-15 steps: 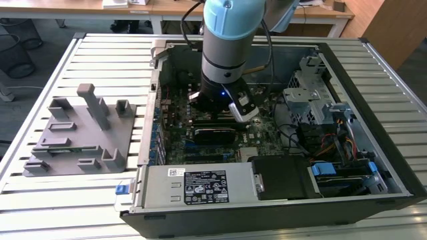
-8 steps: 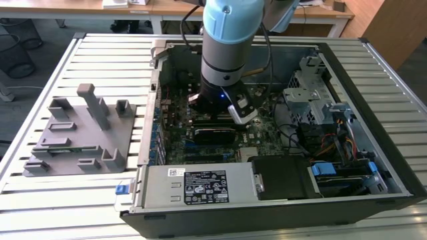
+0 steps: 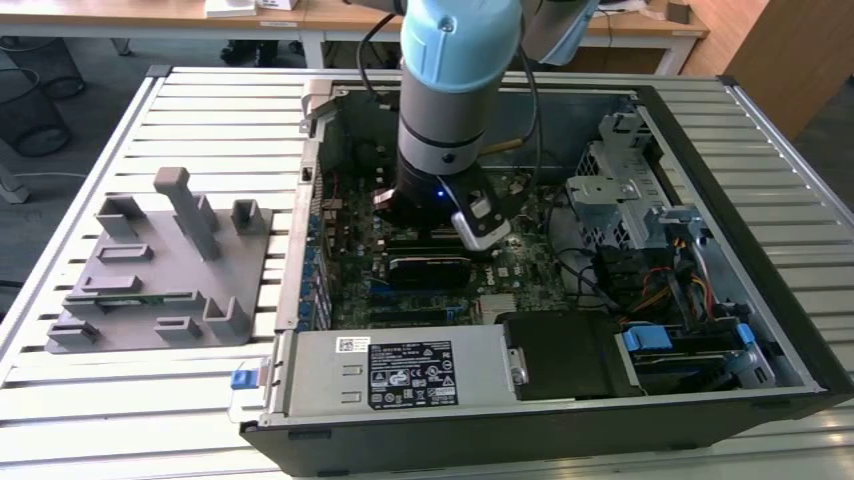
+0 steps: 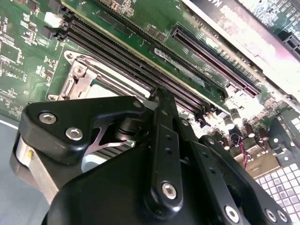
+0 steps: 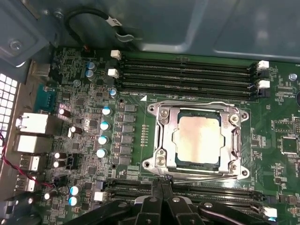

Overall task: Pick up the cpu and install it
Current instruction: 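Install the second cpu locking lever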

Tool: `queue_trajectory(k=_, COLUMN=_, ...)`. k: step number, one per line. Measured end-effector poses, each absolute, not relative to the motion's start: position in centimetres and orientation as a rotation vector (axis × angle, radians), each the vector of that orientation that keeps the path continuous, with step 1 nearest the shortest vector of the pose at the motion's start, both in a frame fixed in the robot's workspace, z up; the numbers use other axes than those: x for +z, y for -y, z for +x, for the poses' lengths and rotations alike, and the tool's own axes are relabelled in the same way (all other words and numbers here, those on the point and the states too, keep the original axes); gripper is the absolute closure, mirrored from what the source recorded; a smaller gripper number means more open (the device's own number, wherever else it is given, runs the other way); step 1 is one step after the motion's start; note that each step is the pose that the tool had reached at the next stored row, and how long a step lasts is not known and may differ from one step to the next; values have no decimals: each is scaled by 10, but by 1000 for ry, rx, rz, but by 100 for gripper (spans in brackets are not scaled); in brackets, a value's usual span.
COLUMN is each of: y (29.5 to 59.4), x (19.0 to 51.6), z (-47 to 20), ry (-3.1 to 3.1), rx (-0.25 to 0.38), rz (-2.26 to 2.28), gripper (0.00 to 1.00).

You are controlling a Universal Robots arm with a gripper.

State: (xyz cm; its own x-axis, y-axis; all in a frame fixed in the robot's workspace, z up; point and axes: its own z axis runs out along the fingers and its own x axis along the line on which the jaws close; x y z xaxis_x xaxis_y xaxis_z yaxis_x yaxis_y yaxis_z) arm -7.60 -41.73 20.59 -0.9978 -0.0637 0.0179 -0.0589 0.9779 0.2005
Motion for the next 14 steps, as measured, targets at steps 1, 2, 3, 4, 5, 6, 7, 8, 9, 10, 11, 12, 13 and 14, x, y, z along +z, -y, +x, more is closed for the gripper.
queue_trajectory(k=1, y=417, x=205, z=-76, ry=3100, rx=-317, rz=96, gripper=89)
queue_trajectory(k=2, y=417, x=204, z=-77, ry=3100, rx=-321, rz=96, gripper=89)
queue_trajectory(k=3, y=417, x=204, z=-77, ry=3099, rx=-324, rz=96, gripper=89)
queue_trajectory(k=4, y=417, x=203, z=-78, ry=3099, rx=-327, rz=96, gripper=89)
queue_trajectory(k=5, y=417, x=203, z=-78, ry=3099, rx=-330, rz=96, gripper=89)
queue_trajectory(k=6, y=417, x=202, z=-79, ry=3099, rx=-331, rz=96, gripper=89)
queue_trajectory(k=7, y=417, x=201, z=-79, ry=3099, rx=-332, rz=96, gripper=89)
queue_trajectory(k=8, y=417, x=200, z=-80, ry=3098, rx=-334, rz=96, gripper=89)
queue_trajectory(k=9, y=417, x=200, z=-82, ry=3098, rx=-335, rz=96, gripper=89)
queue_trajectory(k=10, y=417, x=199, z=-83, ry=3098, rx=-337, rz=96, gripper=89)
queue_trajectory(k=11, y=417, x=198, z=-84, ry=3098, rx=-338, rz=96, gripper=89)
queue_trajectory(k=12, y=417, x=197, z=-85, ry=3098, rx=-339, rz=96, gripper=89)
queue_trajectory(k=13, y=417, x=196, z=-85, ry=3098, rx=-341, rz=96, gripper=89)
queue_trajectory(k=14, y=417, x=195, z=-86, ry=3098, rx=-343, rz=96, gripper=89)
